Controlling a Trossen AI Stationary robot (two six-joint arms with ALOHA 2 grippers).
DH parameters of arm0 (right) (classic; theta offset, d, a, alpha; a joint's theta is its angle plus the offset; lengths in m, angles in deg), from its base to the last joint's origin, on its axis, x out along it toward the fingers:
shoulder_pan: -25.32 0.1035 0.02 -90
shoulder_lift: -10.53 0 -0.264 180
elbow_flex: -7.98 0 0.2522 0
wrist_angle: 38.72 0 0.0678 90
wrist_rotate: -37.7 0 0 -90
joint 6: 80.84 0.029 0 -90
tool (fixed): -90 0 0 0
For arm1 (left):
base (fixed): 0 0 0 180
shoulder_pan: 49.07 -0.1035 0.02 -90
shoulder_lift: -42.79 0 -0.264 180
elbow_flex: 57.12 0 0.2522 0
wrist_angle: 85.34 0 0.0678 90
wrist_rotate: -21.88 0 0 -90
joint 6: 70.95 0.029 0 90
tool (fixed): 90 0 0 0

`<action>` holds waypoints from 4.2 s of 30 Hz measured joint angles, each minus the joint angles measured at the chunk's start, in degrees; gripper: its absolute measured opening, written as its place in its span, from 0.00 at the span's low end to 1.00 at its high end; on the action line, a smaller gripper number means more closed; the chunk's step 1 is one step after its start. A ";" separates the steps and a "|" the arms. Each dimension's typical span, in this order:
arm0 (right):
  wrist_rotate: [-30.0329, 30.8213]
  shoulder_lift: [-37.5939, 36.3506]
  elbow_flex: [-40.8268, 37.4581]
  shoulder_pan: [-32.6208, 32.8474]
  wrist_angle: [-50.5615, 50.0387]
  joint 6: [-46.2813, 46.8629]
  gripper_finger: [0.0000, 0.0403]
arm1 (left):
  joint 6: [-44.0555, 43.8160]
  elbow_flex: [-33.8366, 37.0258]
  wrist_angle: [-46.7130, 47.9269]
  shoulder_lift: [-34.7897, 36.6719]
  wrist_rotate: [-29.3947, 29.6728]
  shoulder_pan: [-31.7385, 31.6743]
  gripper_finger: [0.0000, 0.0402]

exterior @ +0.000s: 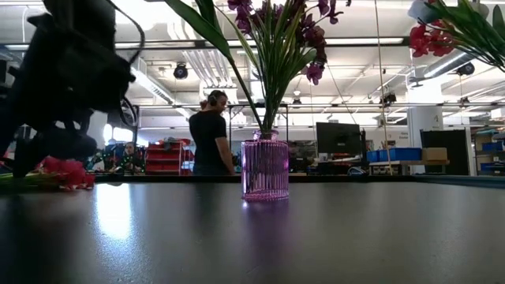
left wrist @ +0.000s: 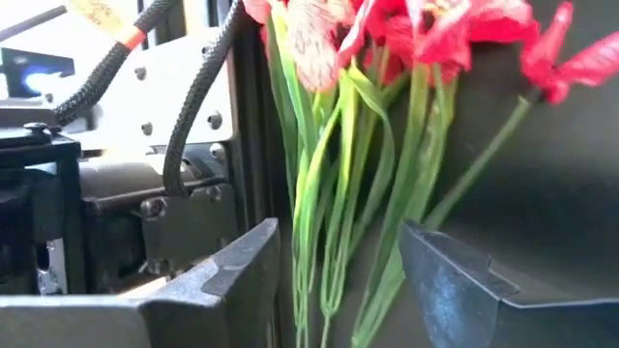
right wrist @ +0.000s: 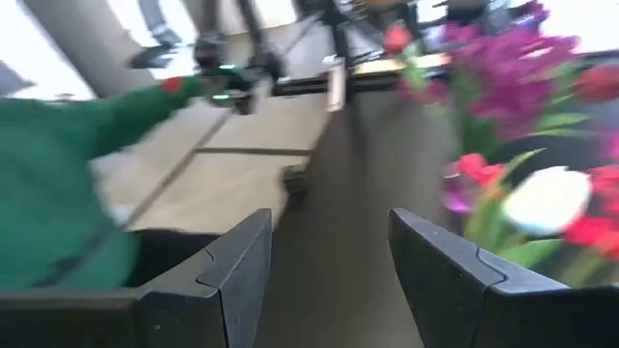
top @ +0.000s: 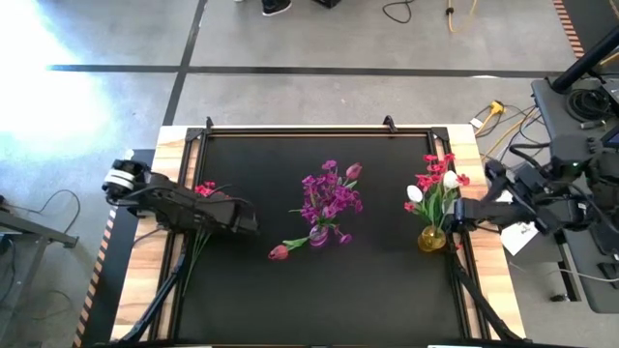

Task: Sort flowers into vase by color
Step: Put the red flowers into the yellow vase

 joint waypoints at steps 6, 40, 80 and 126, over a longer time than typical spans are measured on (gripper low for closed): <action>-4.19 0.00 -0.02 0.00 -2.25 1.56 0.50 | 2.16 0.15 -0.31 -6.40 -0.83 -3.51 0.46; -1.71 0.02 -0.11 0.00 -0.91 2.40 0.50 | -1.03 -16.18 4.68 13.60 39.77 0.15 0.00; 12.49 18.86 -7.02 0.02 52.90 -5.99 0.50 | 107.30 -91.26 -75.34 -26.74 24.61 1.88 0.00; -4.72 10.80 -12.15 4.28 53.93 0.68 0.02 | 101.81 -86.72 -55.00 -23.40 29.53 0.94 0.37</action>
